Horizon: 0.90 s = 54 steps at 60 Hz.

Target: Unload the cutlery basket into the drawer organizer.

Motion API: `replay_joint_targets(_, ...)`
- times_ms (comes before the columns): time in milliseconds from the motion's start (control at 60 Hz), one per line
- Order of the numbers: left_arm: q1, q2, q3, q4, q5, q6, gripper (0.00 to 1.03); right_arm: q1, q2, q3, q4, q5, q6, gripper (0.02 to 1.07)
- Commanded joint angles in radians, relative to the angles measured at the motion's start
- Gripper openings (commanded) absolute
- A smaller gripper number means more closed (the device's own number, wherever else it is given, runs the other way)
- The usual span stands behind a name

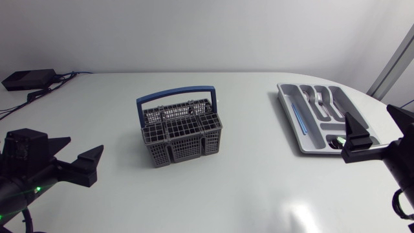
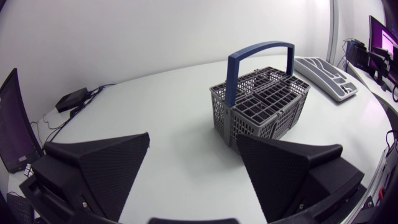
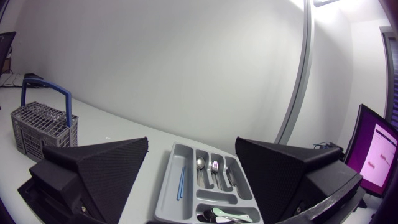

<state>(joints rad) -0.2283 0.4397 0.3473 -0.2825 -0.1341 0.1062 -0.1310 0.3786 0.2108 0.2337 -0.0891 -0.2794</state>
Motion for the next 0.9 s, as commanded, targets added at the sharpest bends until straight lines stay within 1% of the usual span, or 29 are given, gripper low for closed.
replay_joint_targets(0,0.026,-0.046,-0.05,0.032,0.013,0.001,0.99,0.018,-0.045,-0.045,-0.03,0.016,0.059,1.03)
replay_joint_targets(617,0.199,-0.383,-0.304,0.246,0.117,-0.091,0.99,0.131,-0.379,-0.211,-0.234,0.089,0.279,1.03)
replay_joint_targets(733,0.228,-0.44,-0.347,0.282,0.134,-0.106,0.99,0.131,-0.379,-0.211,-0.234,0.089,0.279,1.03)
replay_joint_targets(883,0.228,-0.44,-0.347,0.282,0.134,-0.106,0.99,0.131,-0.379,-0.211,-0.234,0.089,0.279,1.03)
